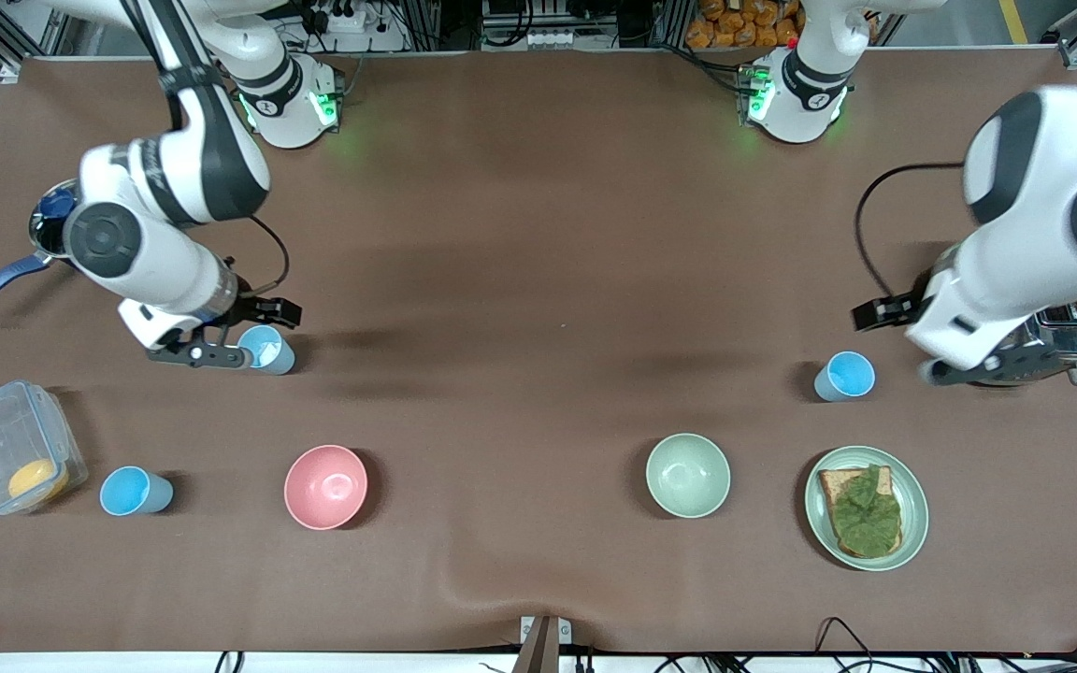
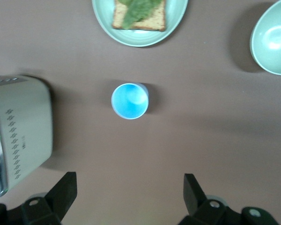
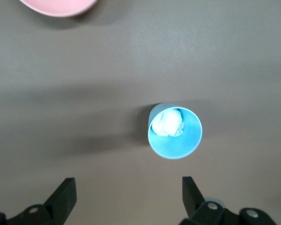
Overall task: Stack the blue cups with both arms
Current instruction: 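Lower the right gripper onto the tissue cup while the left gripper descends, then grasp the tissue cup with the right gripper while the left gripper lowers, then carry the tissue cup to the table center and release it, then withdraw the right gripper to rest while the left gripper grips the cup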
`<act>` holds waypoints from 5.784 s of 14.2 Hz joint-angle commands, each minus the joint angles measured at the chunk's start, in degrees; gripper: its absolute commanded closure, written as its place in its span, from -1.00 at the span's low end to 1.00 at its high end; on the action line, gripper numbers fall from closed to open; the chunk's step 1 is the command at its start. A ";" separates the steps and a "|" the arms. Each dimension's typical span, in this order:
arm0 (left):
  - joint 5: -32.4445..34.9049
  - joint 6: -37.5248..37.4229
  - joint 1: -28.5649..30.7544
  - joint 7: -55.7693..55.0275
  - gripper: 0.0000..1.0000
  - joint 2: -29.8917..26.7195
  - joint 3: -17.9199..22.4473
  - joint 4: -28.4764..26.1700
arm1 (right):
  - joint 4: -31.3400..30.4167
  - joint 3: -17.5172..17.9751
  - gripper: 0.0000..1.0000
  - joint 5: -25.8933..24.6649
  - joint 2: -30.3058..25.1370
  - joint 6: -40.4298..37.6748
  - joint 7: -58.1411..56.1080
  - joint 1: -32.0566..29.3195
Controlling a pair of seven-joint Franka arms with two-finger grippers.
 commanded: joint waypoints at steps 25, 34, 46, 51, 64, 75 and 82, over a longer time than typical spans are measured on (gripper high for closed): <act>-1.47 11.59 7.68 9.98 -1.00 19.48 0.77 0.95 | 15.24 0.00 1.00 -3.87 12.37 -10.31 8.31 3.81; -1.38 13.16 8.83 11.04 -1.00 22.21 0.77 0.15 | 32.46 -0.09 1.00 0.78 26.33 -5.16 47.86 27.99; -1.64 13.78 9.09 12.18 -1.00 21.85 0.68 0.15 | 32.40 -0.18 1.00 9.06 32.59 11.91 50.53 34.77; -1.47 14.13 10.23 13.84 -1.00 22.21 0.68 -1.16 | 32.40 -0.27 0.64 8.61 33.21 11.91 50.88 35.56; -1.91 10.44 11.37 15.52 -1.00 19.83 0.59 -3.09 | 44.88 -0.53 -1.00 6.41 26.99 -18.48 41.08 30.58; -2.00 22.31 12.25 15.34 -1.00 16.14 0.59 -13.21 | 40.49 -0.62 -1.00 5.89 14.57 -32.04 -8.91 -0.61; -2.00 13.96 12.17 15.25 -1.00 11.66 0.50 -12.51 | 13.75 -0.62 -1.00 1.94 4.59 -8.73 -19.43 -8.55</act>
